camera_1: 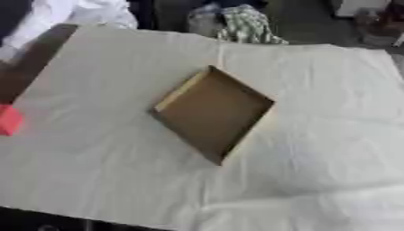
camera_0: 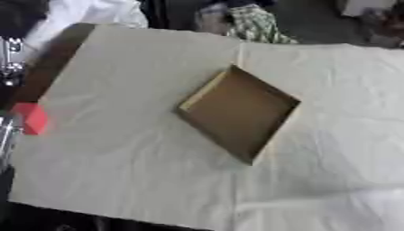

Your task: Pick up objects on the table and place them in the box.

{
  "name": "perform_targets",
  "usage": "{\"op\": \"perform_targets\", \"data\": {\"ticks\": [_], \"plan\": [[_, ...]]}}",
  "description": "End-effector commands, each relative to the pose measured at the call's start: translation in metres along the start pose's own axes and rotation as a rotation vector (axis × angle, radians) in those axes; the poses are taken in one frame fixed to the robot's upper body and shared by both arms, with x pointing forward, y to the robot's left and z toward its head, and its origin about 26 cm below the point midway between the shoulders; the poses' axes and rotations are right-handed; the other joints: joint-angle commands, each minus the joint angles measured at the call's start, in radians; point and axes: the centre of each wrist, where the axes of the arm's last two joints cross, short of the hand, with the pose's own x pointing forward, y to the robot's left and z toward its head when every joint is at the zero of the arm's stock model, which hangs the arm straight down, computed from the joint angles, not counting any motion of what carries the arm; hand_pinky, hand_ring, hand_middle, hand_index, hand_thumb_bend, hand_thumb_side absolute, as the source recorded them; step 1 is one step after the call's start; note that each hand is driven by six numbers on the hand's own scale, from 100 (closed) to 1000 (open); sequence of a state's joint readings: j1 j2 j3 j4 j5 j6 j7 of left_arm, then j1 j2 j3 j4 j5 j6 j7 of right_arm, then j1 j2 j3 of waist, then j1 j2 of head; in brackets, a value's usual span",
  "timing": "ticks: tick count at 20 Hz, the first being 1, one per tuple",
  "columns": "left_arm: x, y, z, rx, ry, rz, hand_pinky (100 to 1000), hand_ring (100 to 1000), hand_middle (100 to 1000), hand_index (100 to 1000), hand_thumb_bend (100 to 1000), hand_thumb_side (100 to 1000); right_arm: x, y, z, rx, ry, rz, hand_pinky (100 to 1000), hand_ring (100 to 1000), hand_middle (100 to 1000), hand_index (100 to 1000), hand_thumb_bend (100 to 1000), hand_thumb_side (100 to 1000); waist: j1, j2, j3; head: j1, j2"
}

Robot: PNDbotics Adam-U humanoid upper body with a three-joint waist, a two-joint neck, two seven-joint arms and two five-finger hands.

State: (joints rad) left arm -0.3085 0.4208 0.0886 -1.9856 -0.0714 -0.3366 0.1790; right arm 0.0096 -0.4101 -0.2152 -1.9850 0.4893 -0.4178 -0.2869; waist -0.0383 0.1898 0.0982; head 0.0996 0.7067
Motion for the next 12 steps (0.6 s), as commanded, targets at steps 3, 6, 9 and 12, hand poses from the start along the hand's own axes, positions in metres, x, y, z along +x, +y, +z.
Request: {"op": "perform_targets", "data": {"ticks": [3, 6, 9, 12], "plan": [[0.005, 0.005, -0.008, -0.024, -0.038, -0.029, 555, 687, 628, 774, 246, 579, 0.001, -0.006, -0.005, 0.000, -0.023, 0.012, 871, 788, 843, 785, 100, 816, 0.000, -0.010, 0.003, 0.000, -0.004], [0.006, 0.008, -0.011, -0.042, -0.047, -0.064, 558, 689, 630, 777, 251, 567, 0.001, -0.006, -0.004, 0.003, -0.022, 0.014, 872, 788, 843, 785, 100, 816, -0.001, -0.011, 0.005, -0.005, -0.002], [0.007, 0.017, -0.013, -0.096, -0.049, -0.137, 560, 688, 630, 782, 249, 561, 0.001, -0.007, -0.002, 0.009, -0.019, 0.020, 872, 788, 843, 785, 100, 816, 0.002, -0.012, 0.008, -0.022, 0.004], [0.009, 0.028, -0.016, -0.186, -0.034, -0.228, 565, 688, 629, 791, 235, 574, 0.001, -0.008, -0.002, 0.015, -0.018, 0.028, 872, 788, 843, 785, 100, 816, 0.008, -0.015, 0.014, -0.039, 0.011]]}}
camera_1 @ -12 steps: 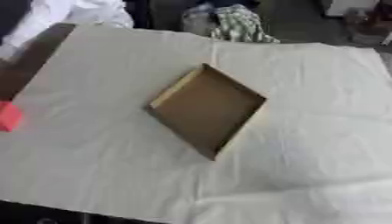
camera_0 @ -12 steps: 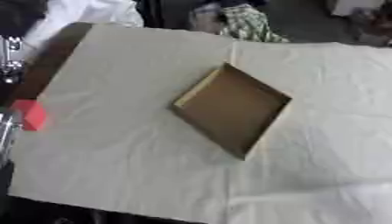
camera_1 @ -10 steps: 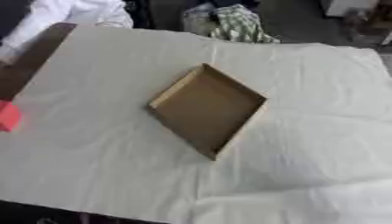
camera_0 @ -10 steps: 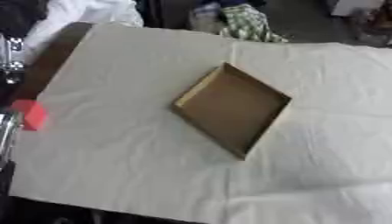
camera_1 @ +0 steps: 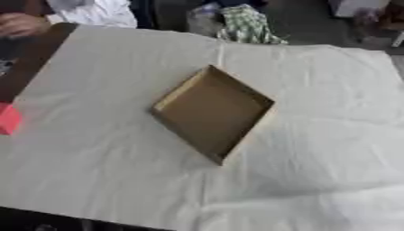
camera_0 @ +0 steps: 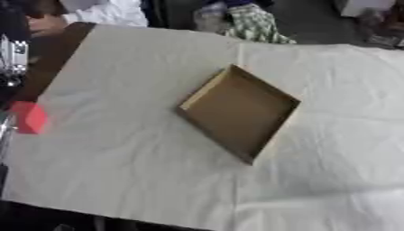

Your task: Pick up objects on the table and place them in the box.

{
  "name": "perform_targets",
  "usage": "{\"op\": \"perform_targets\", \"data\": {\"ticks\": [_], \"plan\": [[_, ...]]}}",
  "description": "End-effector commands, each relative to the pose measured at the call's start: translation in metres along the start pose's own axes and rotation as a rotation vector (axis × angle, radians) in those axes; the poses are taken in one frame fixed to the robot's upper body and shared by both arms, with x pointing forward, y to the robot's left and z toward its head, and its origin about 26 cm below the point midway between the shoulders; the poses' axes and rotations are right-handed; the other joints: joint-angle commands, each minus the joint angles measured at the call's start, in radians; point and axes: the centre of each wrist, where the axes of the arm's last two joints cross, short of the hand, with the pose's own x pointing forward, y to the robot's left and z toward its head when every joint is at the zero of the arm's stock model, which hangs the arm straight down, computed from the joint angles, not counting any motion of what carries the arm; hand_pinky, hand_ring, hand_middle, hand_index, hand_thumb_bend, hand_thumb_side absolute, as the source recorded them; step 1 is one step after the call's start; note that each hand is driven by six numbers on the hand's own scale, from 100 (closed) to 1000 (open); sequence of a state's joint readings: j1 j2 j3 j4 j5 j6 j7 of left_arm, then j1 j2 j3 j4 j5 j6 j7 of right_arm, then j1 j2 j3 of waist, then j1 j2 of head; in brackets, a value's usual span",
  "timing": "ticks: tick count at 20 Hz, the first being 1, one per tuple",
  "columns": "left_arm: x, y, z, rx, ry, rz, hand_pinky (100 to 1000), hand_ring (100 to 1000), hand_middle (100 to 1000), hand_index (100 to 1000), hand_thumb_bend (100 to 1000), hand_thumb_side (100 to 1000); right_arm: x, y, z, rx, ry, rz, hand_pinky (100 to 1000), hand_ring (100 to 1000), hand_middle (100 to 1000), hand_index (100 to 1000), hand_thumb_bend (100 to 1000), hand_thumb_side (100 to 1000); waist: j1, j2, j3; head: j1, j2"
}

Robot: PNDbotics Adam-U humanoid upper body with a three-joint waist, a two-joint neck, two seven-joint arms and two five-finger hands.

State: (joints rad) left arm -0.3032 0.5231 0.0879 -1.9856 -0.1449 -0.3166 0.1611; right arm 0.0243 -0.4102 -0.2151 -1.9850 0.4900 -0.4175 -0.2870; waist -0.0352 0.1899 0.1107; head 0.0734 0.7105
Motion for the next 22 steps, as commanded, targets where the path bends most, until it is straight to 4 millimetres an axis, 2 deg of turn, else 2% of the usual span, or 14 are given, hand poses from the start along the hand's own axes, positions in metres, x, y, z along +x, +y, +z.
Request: {"op": "perform_targets", "data": {"ticks": [1, 5, 10, 16, 19, 22], "plan": [[0.005, 0.018, -0.008, -0.112, -0.012, -0.117, 568, 689, 630, 795, 234, 576, 0.001, -0.008, -0.006, 0.009, -0.029, 0.028, 872, 788, 843, 785, 100, 816, 0.007, -0.016, 0.004, -0.018, 0.011], [0.004, 0.036, -0.011, -0.232, 0.023, -0.230, 585, 701, 641, 811, 245, 569, 0.001, -0.009, -0.005, 0.016, -0.028, 0.037, 872, 788, 843, 785, 100, 815, 0.013, -0.018, 0.012, -0.027, 0.020], [-0.013, 0.060, -0.011, -0.387, 0.095, -0.427, 612, 721, 657, 822, 297, 539, 0.000, -0.009, -0.003, 0.024, -0.025, 0.047, 872, 788, 843, 785, 100, 817, 0.016, -0.017, 0.017, -0.041, 0.022], [-0.034, 0.083, -0.005, -0.552, 0.189, -0.600, 640, 740, 676, 838, 356, 596, 0.000, -0.010, -0.002, 0.030, -0.023, 0.057, 873, 788, 843, 785, 100, 816, 0.020, -0.018, 0.025, -0.063, 0.022], [-0.042, 0.091, -0.001, -0.630, 0.228, -0.641, 667, 761, 700, 858, 429, 650, 0.000, -0.010, -0.001, 0.034, -0.022, 0.063, 873, 789, 843, 786, 100, 815, 0.023, -0.021, 0.030, -0.074, 0.024], [-0.051, 0.097, 0.004, -0.716, 0.280, -0.658, 681, 771, 709, 863, 488, 645, 0.000, -0.011, 0.000, 0.039, -0.020, 0.067, 873, 789, 843, 786, 100, 815, 0.026, -0.024, 0.033, -0.081, 0.026]]}}
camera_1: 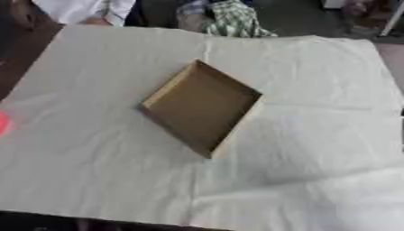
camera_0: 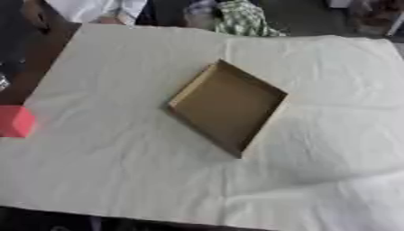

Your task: Pick up objects on the table and place them in the box.

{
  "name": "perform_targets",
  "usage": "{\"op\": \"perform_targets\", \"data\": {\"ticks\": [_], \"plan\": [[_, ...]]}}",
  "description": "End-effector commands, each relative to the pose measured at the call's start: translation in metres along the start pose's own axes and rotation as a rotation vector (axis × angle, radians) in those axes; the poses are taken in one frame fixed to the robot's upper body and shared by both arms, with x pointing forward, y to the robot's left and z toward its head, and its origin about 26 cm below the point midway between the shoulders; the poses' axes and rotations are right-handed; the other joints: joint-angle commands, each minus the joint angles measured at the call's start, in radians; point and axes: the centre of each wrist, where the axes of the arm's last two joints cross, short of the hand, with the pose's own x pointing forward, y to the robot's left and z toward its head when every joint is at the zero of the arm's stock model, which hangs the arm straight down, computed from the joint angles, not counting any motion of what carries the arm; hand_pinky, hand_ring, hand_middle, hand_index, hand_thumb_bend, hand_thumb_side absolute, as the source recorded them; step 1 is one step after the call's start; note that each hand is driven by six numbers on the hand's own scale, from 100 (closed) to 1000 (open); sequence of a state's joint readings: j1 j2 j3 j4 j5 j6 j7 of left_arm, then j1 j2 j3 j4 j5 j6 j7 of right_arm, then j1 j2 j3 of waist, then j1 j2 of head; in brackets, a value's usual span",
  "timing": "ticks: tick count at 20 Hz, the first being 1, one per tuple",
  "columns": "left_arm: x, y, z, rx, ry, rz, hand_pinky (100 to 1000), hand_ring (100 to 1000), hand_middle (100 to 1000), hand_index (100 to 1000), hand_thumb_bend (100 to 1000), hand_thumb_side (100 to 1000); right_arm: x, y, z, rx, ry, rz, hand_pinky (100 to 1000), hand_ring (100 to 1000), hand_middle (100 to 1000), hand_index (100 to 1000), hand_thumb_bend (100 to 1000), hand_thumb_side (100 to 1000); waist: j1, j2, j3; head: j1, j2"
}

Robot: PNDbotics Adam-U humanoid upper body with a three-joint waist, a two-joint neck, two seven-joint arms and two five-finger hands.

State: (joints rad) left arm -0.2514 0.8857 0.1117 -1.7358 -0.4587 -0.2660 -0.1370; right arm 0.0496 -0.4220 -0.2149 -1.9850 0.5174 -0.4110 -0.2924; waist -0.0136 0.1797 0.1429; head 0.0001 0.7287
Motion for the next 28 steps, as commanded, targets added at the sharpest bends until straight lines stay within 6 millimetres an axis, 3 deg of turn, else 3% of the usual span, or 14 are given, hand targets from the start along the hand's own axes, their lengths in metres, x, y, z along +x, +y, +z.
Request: {"op": "perform_targets", "data": {"ticks": [1, 8, 13, 19, 22, 26, 28], "plan": [[-0.013, 0.013, 0.003, -0.094, 0.026, -0.066, 695, 779, 713, 864, 521, 643, 0.001, -0.008, -0.006, 0.011, -0.032, 0.032, 873, 789, 843, 786, 100, 815, 0.005, -0.015, 0.003, -0.010, 0.009], [-0.041, 0.008, 0.011, -0.234, 0.112, -0.061, 727, 797, 725, 861, 642, 616, 0.001, -0.009, -0.005, 0.020, -0.031, 0.036, 873, 789, 843, 786, 100, 815, 0.008, -0.021, 0.009, -0.021, 0.013], [-0.054, 0.002, 0.016, -0.349, 0.160, -0.110, 759, 821, 746, 874, 842, 582, 0.001, -0.008, -0.005, 0.025, -0.031, 0.034, 873, 788, 843, 786, 100, 815, 0.008, -0.023, 0.012, -0.029, 0.015], [-0.072, -0.007, 0.021, -0.469, 0.232, -0.136, 773, 839, 765, 886, 919, 564, 0.001, -0.007, -0.006, 0.030, -0.034, 0.027, 873, 788, 843, 786, 100, 814, 0.010, -0.025, 0.011, -0.030, 0.016], [-0.078, -0.010, 0.022, -0.527, 0.256, -0.151, 772, 838, 768, 886, 898, 513, 0.001, -0.007, -0.006, 0.032, -0.036, 0.024, 873, 788, 843, 786, 100, 814, 0.012, -0.027, 0.010, -0.028, 0.016], [-0.088, -0.015, 0.022, -0.588, 0.298, -0.137, 767, 838, 773, 886, 786, 378, 0.002, -0.007, -0.007, 0.035, -0.038, 0.018, 873, 787, 843, 786, 100, 815, 0.013, -0.028, 0.005, -0.021, 0.018], [-0.093, -0.017, 0.022, -0.609, 0.320, -0.124, 767, 840, 784, 896, 771, 354, 0.002, -0.007, -0.007, 0.036, -0.038, 0.016, 873, 787, 842, 786, 100, 815, 0.013, -0.028, 0.002, -0.019, 0.018]]}}
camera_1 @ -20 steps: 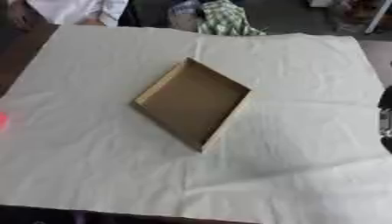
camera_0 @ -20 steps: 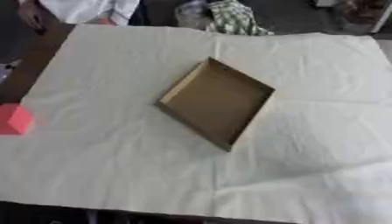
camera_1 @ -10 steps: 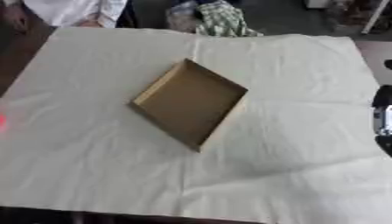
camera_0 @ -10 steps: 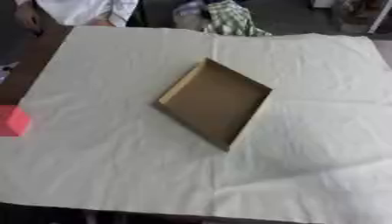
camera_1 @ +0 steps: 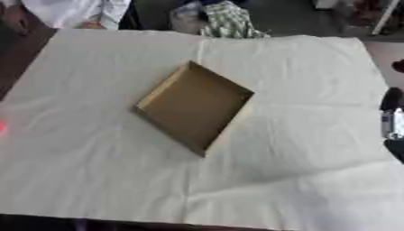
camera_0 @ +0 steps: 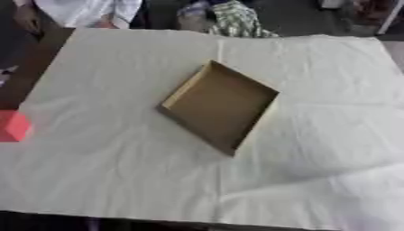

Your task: Pick up objects on the table and place them in the box.

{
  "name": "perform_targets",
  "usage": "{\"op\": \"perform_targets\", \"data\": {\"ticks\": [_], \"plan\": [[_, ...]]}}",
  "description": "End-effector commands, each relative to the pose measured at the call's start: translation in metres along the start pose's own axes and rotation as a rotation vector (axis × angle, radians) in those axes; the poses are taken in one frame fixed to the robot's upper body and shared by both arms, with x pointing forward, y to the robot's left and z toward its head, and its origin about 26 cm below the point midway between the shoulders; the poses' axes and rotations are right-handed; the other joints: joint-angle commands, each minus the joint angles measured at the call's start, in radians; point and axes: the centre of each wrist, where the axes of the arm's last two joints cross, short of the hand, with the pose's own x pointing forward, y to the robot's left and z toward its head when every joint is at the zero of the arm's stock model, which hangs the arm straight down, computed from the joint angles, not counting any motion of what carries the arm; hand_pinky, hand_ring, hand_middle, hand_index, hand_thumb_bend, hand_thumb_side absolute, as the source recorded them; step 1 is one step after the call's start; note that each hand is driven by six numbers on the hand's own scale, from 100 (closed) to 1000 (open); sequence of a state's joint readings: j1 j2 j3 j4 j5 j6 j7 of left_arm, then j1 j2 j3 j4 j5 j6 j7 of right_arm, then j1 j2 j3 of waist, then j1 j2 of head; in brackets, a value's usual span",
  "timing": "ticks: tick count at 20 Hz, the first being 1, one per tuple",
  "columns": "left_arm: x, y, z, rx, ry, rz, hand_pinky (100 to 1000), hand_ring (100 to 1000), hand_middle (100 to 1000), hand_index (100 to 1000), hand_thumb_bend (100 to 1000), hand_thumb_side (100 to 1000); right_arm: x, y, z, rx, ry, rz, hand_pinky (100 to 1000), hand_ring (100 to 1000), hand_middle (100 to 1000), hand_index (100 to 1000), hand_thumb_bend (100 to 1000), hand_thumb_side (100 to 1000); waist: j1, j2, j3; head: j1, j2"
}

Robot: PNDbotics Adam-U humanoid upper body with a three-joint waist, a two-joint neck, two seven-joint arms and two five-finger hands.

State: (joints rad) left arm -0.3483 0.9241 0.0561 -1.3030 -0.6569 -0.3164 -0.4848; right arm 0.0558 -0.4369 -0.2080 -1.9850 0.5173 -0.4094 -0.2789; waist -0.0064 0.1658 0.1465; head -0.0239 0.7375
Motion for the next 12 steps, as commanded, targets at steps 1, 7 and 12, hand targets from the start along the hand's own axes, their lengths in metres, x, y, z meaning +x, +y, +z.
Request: {"op": "perform_targets", "data": {"ticks": [1, 7, 12], "plan": [[-0.014, 0.016, 0.006, -0.027, 0.050, -0.027, 768, 841, 788, 900, 766, 336, 0.002, -0.006, -0.007, 0.006, -0.034, 0.011, 873, 787, 842, 786, 100, 815, 0.006, -0.014, -0.003, 0.006, 0.010], [-0.018, 0.016, -0.001, -0.080, 0.066, -0.029, 768, 842, 795, 904, 732, 249, 0.002, -0.006, -0.008, 0.010, -0.036, 0.006, 873, 786, 842, 786, 100, 815, 0.006, -0.014, -0.009, 0.013, 0.012], [-0.019, 0.018, -0.004, -0.116, 0.073, -0.051, 766, 839, 789, 896, 691, 175, 0.003, -0.005, -0.008, 0.011, -0.035, 0.002, 873, 786, 842, 786, 100, 815, 0.007, -0.014, -0.012, 0.019, 0.018]]}}
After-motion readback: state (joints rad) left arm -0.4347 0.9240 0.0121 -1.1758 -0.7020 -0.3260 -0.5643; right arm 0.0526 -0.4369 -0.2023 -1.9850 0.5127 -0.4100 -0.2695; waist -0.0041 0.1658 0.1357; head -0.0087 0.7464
